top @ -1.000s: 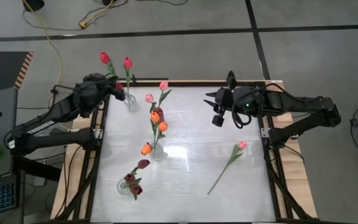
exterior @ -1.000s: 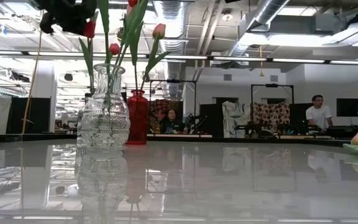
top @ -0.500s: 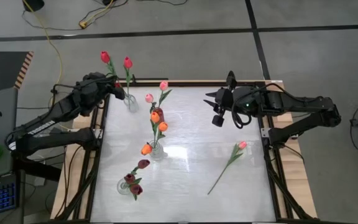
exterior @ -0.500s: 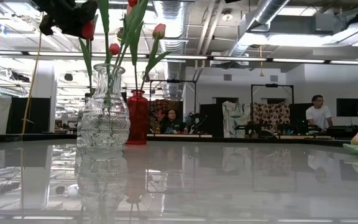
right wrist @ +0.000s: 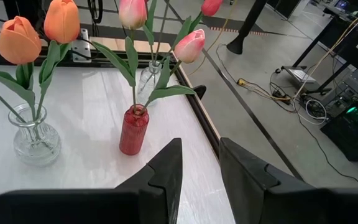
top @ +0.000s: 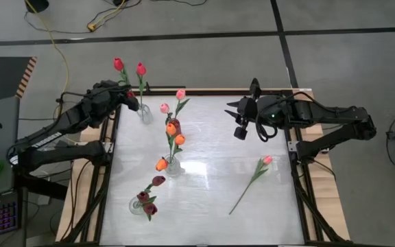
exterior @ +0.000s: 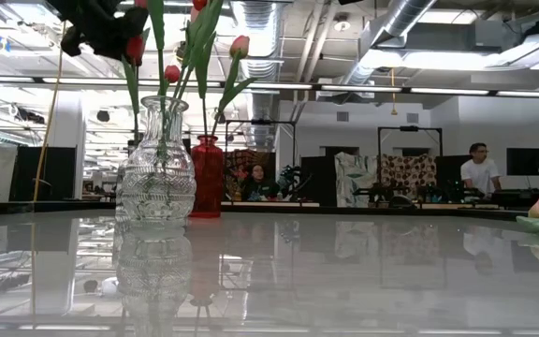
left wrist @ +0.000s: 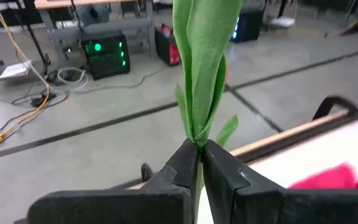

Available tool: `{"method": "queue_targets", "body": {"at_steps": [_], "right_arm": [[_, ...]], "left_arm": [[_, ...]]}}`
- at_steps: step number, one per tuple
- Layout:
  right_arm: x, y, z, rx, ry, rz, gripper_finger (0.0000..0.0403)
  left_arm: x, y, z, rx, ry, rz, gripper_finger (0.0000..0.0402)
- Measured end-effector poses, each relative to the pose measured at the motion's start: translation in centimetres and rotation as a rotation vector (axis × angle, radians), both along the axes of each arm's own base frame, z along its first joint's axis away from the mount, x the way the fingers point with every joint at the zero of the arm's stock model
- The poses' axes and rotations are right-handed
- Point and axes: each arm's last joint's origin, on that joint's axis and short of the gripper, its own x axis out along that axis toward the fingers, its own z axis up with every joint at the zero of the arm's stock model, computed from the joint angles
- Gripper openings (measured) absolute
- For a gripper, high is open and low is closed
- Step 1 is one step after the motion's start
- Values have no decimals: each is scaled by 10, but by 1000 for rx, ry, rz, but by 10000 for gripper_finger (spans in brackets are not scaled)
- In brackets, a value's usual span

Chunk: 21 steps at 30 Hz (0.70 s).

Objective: Sort flowers into vase by color
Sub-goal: Put the red tulip into the top transparent vase, then put the pink tulip into the red vase

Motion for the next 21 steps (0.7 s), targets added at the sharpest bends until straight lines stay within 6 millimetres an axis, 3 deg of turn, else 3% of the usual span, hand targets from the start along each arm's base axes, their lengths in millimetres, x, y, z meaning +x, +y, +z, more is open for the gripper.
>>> {"method": "queue_targets", "body": {"at_steps": [13, 21], "right_arm": [[0, 0, 0, -1, 0, -1, 132], [0, 0, 0, -1, 0, -3, 132]], "left_arm": [[0, -2, -2, -29, 9, -51, 80], [-16, -11, -2, -29, 47, -64, 111]]}}
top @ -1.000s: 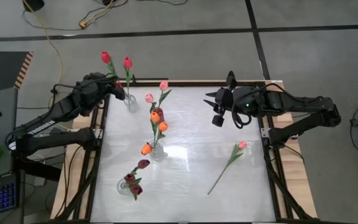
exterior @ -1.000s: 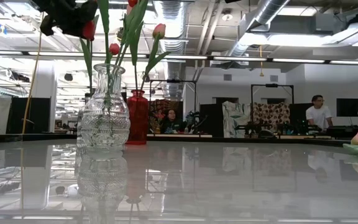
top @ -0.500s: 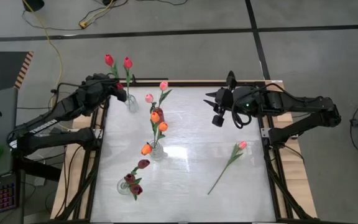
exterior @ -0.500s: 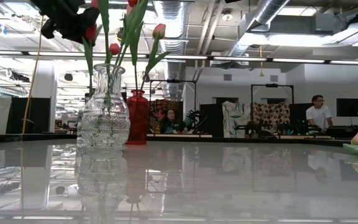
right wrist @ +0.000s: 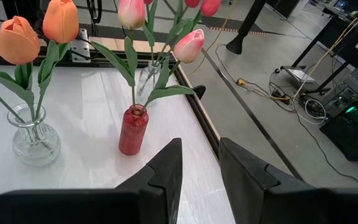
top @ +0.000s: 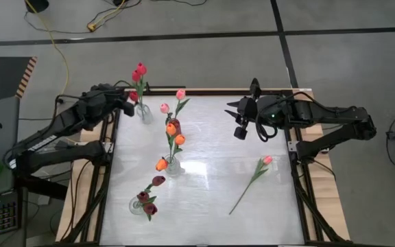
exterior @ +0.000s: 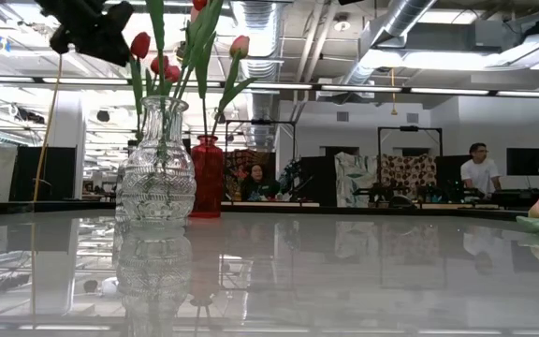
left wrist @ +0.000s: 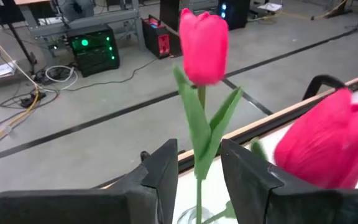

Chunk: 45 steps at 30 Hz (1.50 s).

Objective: Sort flowers into vase by color
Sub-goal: Put the pink tulip into the red vase

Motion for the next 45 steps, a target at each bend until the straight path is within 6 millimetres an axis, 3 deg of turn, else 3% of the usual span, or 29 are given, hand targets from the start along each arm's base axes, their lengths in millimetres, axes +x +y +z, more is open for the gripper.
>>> {"method": "queue_targets", "body": {"at_steps": [5, 14, 22, 28, 37, 45], "right_arm": [[0, 0, 0, 17, -10, -7, 132], [-9, 8, -15, 273, 24, -122, 132], [-24, 32, -31, 557, 87, -259, 132], [-24, 59, -45, 715, 114, -358, 132], [-4, 106, -95, 818, 274, -608, 132], [9, 125, -142, 825, 498, -902, 132]], "left_arm": [[-14, -9, 1, 8, 8, -26, 112], [-29, -25, -7, -111, 16, -268, 112], [-28, -31, -10, -167, 32, -438, 112], [-27, -32, -10, -181, 25, -498, 112], [-27, -32, -10, -193, 13, -503, 112], [-27, -33, -11, -180, 42, -515, 112]]}}
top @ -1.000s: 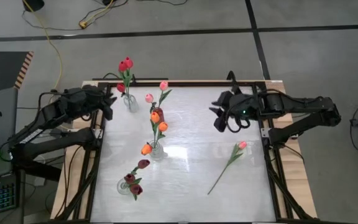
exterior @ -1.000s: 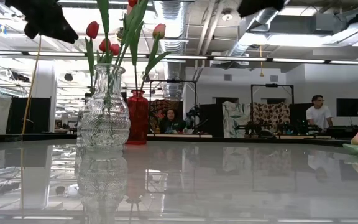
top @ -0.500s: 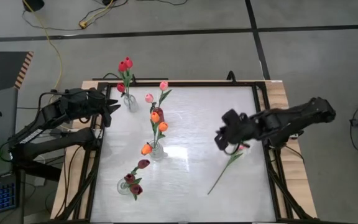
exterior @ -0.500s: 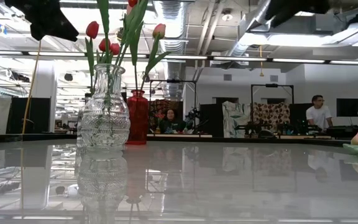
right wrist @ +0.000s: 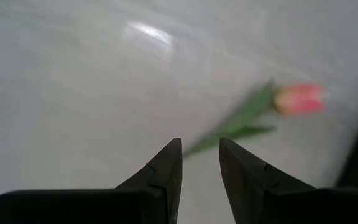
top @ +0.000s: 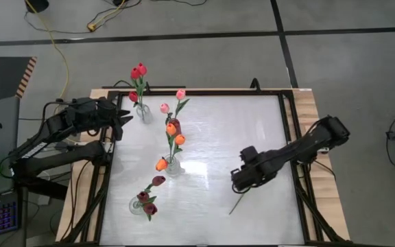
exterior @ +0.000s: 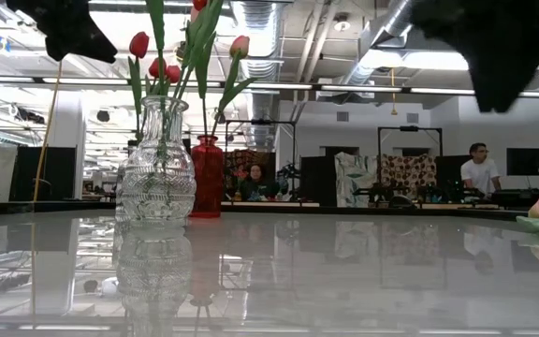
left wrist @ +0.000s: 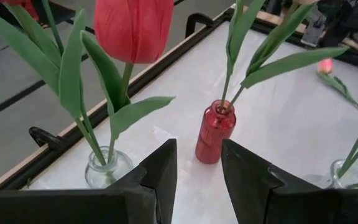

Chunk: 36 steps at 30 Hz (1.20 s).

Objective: Sort flowers into vase by color
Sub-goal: Put the pink tulip into the red vase

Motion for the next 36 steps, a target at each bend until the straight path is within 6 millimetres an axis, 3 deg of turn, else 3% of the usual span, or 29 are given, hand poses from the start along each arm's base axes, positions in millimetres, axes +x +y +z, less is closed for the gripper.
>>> {"method": "queue_targets", "body": {"at_steps": [13, 24, 30, 36], "right_arm": [[18, 11, -45, -27, 156, -181, 132], [29, 18, -86, -29, 319, -213, 132], [30, 19, -89, -25, 332, -228, 132], [14, 16, -65, -54, 365, -221, 132]], "left_arm": [[-3, -2, -6, -16, 81, -6, 112], [-3, -2, -7, -2, 91, -15, 112], [-3, -2, -7, -3, 92, -15, 112], [-3, -2, -7, -3, 92, -15, 112]]}}
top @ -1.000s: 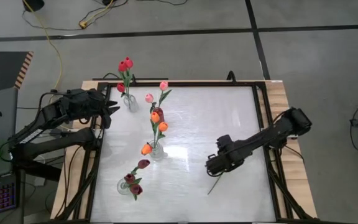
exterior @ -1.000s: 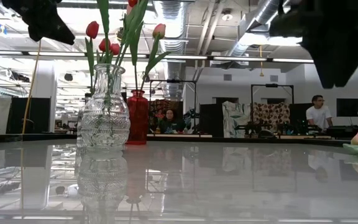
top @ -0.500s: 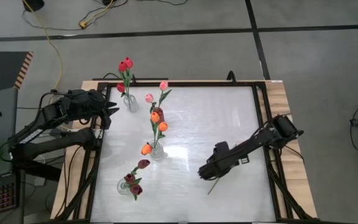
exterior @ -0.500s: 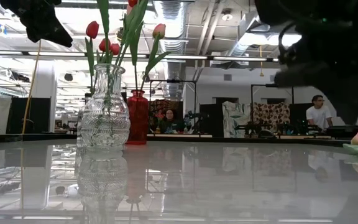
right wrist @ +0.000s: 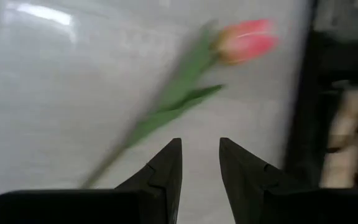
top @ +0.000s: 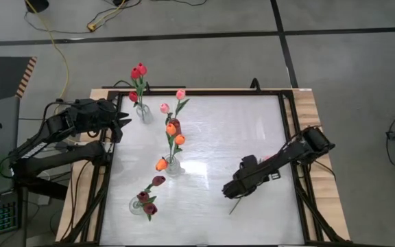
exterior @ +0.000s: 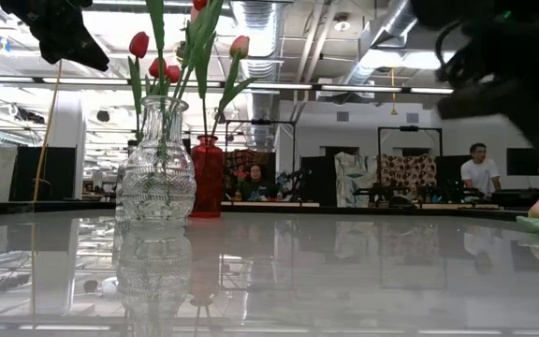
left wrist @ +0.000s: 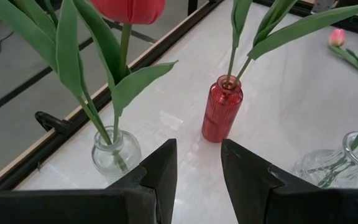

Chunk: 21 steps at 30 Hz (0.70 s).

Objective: Sort flowers into vase by color
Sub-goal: Put the pink tulip into the red vase

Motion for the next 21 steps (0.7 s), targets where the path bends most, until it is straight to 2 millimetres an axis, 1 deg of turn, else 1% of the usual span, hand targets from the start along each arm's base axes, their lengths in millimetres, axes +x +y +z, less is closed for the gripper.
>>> {"method": "queue_targets", "body": {"at_steps": [2, 4, 7, 9, 11, 13, 14, 17, 19, 21], "right_arm": [[-8, -4, 12, -17, 20, 5, 132], [-16, -8, 20, -42, -56, 38, 132], [-33, -20, 26, -67, -176, 65, 132], [-53, -29, 24, -72, -171, 13, 132], [-72, -37, 23, -57, -228, -112, 132], [-84, -40, 19, -12, -336, -255, 132], [-88, -40, 14, 25, -398, -297, 132], [-87, -35, 1, 101, -613, -307, 132], [-86, -34, -7, 108, -676, -302, 132], [-88, -36, -14, 83, -655, -327, 132]], "left_arm": [[0, 0, 0, -1, 0, 1, 112], [0, 0, 0, -1, -1, 1, 112], [0, 0, 0, -2, 0, 1, 112], [0, 0, 0, -2, 0, 1, 112], [0, 0, 0, -4, 1, 2, 112], [0, 0, 0, -5, 2, 2, 112], [0, 0, 0, -7, 4, 3, 112], [0, 0, -1, -9, 8, 3, 112], [0, 0, -1, -12, 14, 3, 112], [0, 0, -1, -12, 14, 4, 112]]}}
